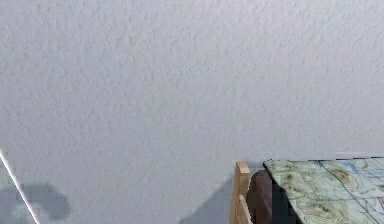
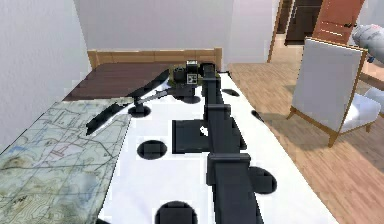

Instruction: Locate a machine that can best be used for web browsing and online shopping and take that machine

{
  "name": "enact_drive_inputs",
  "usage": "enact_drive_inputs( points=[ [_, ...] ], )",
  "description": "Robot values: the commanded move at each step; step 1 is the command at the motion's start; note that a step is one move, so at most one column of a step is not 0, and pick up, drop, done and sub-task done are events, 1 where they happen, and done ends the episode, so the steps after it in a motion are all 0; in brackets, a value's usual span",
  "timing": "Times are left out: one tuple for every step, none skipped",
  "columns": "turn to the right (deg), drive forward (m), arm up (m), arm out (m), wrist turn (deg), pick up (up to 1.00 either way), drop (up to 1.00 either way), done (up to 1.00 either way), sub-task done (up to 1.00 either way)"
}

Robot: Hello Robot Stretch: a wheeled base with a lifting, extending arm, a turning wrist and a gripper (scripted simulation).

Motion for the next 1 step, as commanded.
enact_drive_inputs(
  points=[
    [0.0,0.00,0.00,0.00,21.0,0.00,0.00,0.00,0.00]
  ],
)
